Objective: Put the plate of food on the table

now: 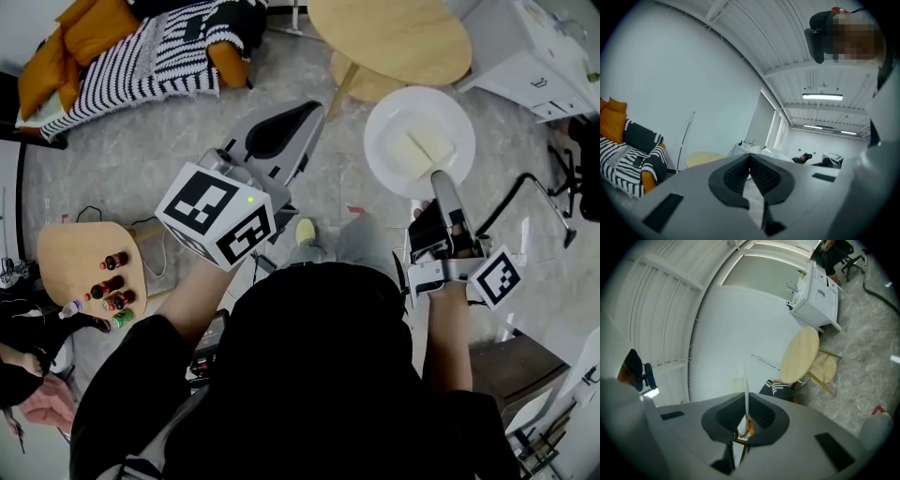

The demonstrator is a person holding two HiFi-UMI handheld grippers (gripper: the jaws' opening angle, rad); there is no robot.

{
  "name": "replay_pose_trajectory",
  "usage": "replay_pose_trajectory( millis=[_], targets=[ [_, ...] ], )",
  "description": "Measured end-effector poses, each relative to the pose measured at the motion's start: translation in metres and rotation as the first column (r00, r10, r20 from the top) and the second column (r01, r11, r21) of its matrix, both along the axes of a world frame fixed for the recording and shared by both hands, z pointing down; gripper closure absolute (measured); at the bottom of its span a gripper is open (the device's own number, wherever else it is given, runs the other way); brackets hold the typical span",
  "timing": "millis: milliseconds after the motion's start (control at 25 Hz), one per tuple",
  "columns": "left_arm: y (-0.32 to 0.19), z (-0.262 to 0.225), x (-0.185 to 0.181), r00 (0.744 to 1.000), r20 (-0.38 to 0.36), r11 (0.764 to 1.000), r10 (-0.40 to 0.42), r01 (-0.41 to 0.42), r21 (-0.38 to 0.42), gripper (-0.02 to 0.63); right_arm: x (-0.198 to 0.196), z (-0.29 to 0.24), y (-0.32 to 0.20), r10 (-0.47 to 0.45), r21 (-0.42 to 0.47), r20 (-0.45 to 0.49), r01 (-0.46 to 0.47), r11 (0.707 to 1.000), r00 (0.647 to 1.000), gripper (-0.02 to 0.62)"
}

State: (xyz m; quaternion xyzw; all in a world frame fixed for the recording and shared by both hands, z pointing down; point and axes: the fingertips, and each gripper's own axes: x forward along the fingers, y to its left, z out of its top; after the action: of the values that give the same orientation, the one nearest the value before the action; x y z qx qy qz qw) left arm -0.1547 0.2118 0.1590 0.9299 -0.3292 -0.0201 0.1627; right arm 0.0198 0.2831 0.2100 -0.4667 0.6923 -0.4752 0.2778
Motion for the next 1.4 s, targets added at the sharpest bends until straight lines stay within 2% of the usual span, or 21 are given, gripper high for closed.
replay_pose_trajectory(
  millis=[240, 560, 880, 1400],
  targets=[
    [-0.007, 0.006, -0.008, 1.000, -0.018, 1.000, 0.000, 0.000, -0.010, 0.598, -0.005, -0.003, -0.010, 0.004, 0.001, -0.017, -0.004, 1.000, 1.000, 0.572],
    [-0.016, -0.001, -0.013, 1.000, -0.021, 1.000, 0.001, -0.001, 0.023, 0.598, -0.010, -0.013, -0.031, 0.002, 0.045, -0.023, -0.001, 0.999, 1.000, 0.572],
    [-0.033, 0.000, -0.003, 1.000, -0.008, 0.998, 0.008, -0.007, 0.061, 0.598, -0.004, -0.005, -0.053, -0.013, 0.077, -0.018, 0.015, 0.997, 1.000, 0.572],
    [-0.152, 0.035, 0.066, 0.999, 0.010, 0.998, 0.037, -0.037, -0.053, 0.598, 0.058, 0.027, -0.163, 0.000, 0.004, 0.012, -0.001, 1.000, 1.000, 0.572]
  ],
)
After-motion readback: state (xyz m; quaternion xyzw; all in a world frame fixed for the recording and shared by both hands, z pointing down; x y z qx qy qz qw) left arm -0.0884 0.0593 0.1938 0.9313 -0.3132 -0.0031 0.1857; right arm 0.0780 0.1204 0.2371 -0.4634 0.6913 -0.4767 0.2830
